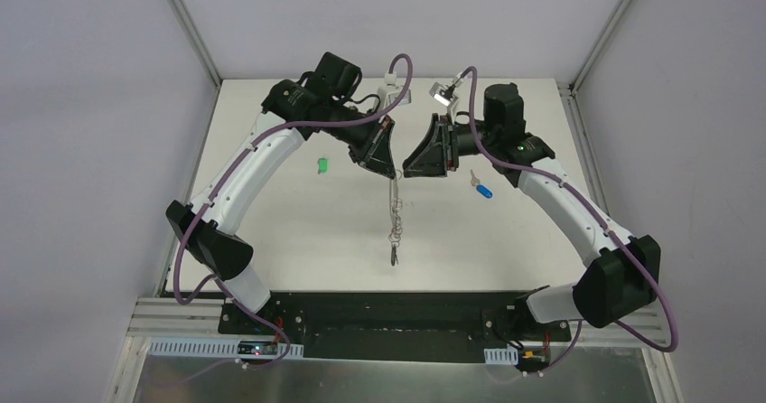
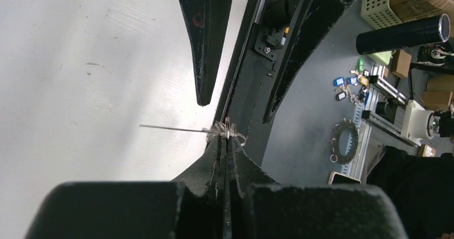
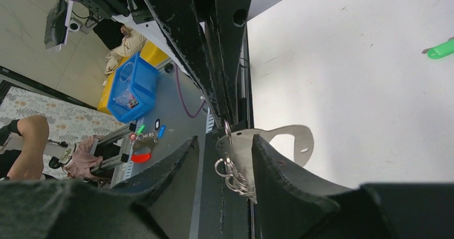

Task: Put the keys on the keyring
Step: Adjust the keyring.

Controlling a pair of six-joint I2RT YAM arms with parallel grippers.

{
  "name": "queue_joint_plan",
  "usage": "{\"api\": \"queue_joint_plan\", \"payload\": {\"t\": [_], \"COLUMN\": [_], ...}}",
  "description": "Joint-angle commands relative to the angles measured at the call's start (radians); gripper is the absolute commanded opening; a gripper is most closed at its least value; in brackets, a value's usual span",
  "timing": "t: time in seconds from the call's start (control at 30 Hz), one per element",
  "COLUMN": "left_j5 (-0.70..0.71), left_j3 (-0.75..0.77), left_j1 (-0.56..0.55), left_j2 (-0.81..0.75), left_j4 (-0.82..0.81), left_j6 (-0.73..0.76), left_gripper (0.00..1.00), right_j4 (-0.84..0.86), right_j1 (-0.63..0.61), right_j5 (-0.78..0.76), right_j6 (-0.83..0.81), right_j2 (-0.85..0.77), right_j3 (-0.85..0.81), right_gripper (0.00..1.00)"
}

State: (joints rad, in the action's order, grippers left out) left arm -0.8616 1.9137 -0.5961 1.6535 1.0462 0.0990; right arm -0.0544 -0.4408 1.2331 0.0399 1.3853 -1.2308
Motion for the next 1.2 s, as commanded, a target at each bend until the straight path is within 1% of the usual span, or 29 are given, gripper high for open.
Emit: {"api": "queue_joint_plan", "payload": {"t": [0.0,0.4,0.47,0.57,0.6,0.63,0.73,0.8,0.83,0.87,0.93,1.0,1.03,1.1,1.17], "left_j5": [-0.049,-0.059,-0.06,-0.06,-0.059,-0.06,-0.068,-0.091,-0.109,-0.127,-0.164,-0.201,-0.209,-0.223,-0.233], "left_j3": [-0.009,-0.022,-0.022,-0.025,-0.026,-0.027,-0.027,-0.039,-0.067,-0.085,-0.181,-0.281,-0.329,-0.417,-0.464], "left_j1": [-0.004,-0.004,-0.004,-0.004,-0.004,-0.004,0.002,0.016,0.033,0.049,0.08,0.106,0.116,0.13,0.136], "left_j2": [-0.01,-0.007,-0.006,-0.006,-0.007,-0.007,-0.013,-0.026,-0.044,-0.056,-0.097,-0.148,-0.169,-0.197,-0.208], "left_j4": [-0.046,-0.066,-0.066,-0.064,-0.065,-0.064,-0.067,-0.097,-0.146,-0.209,-0.369,-0.57,-0.681,-0.866,-0.972], "left_j6": [-0.033,-0.044,-0.044,-0.04,-0.038,-0.037,-0.028,-0.038,-0.061,-0.091,-0.21,-0.344,-0.439,-0.559,-0.636], "left_gripper": [0.0,0.0,0.0,0.0,0.0,0.0,0.0,0.0,0.0,0.03,0.11,0.19,0.23,0.28,0.31], "right_j4": [0.079,0.12,0.123,0.123,0.123,0.123,0.123,0.13,0.142,0.158,0.194,0.253,0.295,0.392,0.504], "right_j1": [-0.018,-0.049,-0.051,-0.051,-0.051,-0.049,-0.046,-0.039,-0.034,-0.031,-0.024,-0.018,-0.013,0.0,0.012], "right_j5": [0.033,0.021,0.019,0.016,0.014,0.012,-0.007,-0.017,-0.021,-0.026,-0.036,-0.049,-0.053,-0.061,-0.066], "right_j6": [0.015,0.043,0.044,0.046,0.046,0.047,0.052,0.074,0.094,0.117,0.173,0.258,0.303,0.395,0.488], "right_j2": [-0.013,0.016,0.017,0.02,0.02,0.02,0.017,0.019,0.021,0.024,0.027,0.034,0.04,0.049,0.057], "right_j3": [0.009,0.034,0.036,0.031,0.029,0.027,0.02,0.006,-0.002,-0.01,-0.021,-0.02,-0.01,0.012,0.04], "right_gripper": [0.43,0.3,0.23,0.1,0.03,0.0,0.0,0.0,0.0,0.0,0.0,0.0,0.0,0.0,0.0]}}
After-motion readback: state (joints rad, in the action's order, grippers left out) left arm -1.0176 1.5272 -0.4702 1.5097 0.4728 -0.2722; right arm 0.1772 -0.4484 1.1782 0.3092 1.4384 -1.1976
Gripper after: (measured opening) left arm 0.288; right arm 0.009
